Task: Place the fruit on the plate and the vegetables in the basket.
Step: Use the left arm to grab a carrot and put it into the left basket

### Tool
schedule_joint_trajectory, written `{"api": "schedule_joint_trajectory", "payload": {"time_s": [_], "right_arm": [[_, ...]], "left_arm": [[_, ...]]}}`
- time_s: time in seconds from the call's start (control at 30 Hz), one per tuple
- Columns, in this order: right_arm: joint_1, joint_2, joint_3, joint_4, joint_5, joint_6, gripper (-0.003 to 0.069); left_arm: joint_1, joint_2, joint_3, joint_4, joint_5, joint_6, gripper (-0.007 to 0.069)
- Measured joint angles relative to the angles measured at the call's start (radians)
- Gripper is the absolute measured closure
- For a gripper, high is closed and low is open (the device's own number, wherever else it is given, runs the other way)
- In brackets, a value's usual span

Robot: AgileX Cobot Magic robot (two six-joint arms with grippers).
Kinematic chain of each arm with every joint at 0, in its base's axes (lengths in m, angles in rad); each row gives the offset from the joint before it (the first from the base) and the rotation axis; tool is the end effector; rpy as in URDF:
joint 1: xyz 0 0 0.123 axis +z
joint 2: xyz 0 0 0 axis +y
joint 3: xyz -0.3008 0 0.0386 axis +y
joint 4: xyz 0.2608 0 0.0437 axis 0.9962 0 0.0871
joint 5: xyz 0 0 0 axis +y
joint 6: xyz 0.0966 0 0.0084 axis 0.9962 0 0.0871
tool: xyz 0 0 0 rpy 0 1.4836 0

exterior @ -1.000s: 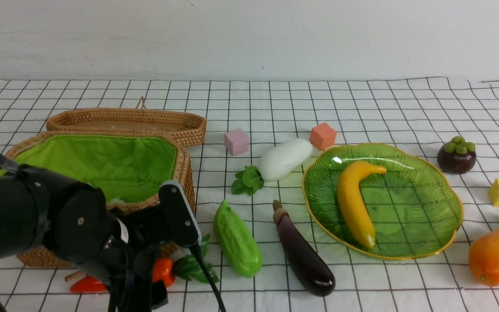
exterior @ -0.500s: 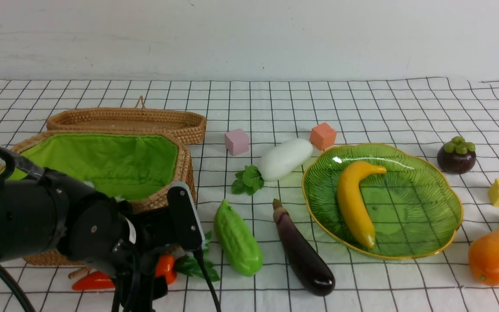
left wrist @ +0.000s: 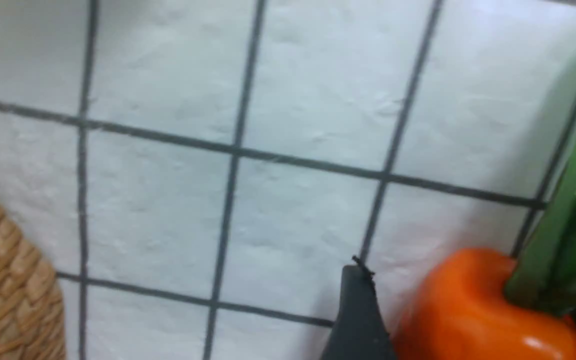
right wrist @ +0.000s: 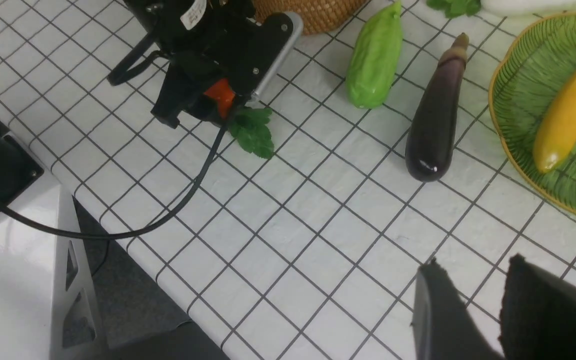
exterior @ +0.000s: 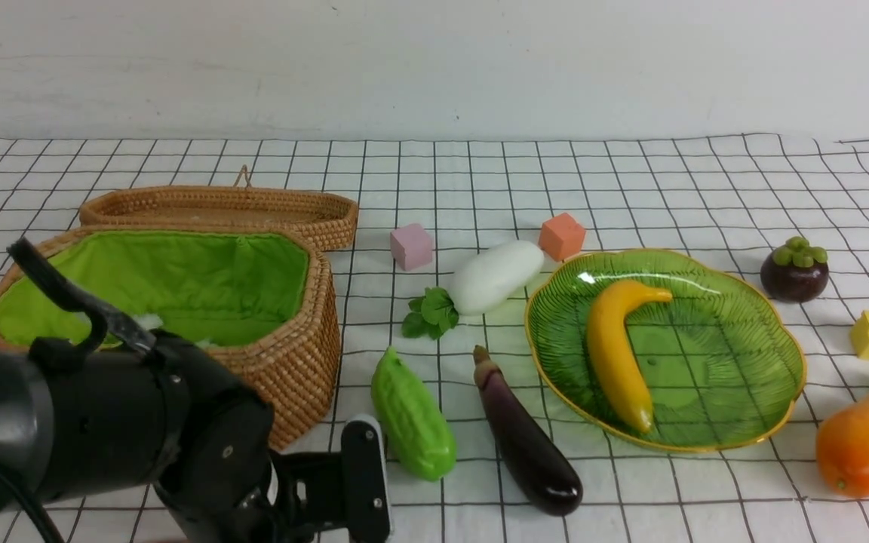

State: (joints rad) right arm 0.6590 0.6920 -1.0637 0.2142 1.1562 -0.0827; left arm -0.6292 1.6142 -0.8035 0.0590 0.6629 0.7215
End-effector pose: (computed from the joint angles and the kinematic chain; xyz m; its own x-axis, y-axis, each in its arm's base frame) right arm 0.0624 0.0722 0.4196 -0.5058 -0.3859 -0.7715 -0.7170 0.6853 0.1273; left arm 0.2291 -0.1624 0.1677 -0.1668 0.9801 -0.1077 0.9712 0.1821 0.1536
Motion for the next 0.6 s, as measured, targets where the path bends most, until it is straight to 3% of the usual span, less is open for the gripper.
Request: {"api": "schedule_joint_trajectory", "payload": {"time_s": [0.27,0.4,0.47,0.6], "right_arm": [[0.0,0.0,0.0,0.003,0.001,-0.011,0.0445],[0.0,0.0,0.0,0.015,0.001,-0.011,0.0445],[0.0,0.0,0.0,0.018,0.001,-0.011,0.0445],[0.0,0.0,0.0,0.018,-0.008,-0.011,0.0445]], "left_arm": [[-0.003,-0.005,0.0,0.057,0.021,0.0,0.0132],[-0.003,0.003,0.0,0.084,0.025,-0.014,0.0184],[-0.003,0.009,-0.001,0.089,0.025,-0.064,0.023],[-0.005,0.015,-0.013,0.105,0.041,-0.193,0.0228]]}}
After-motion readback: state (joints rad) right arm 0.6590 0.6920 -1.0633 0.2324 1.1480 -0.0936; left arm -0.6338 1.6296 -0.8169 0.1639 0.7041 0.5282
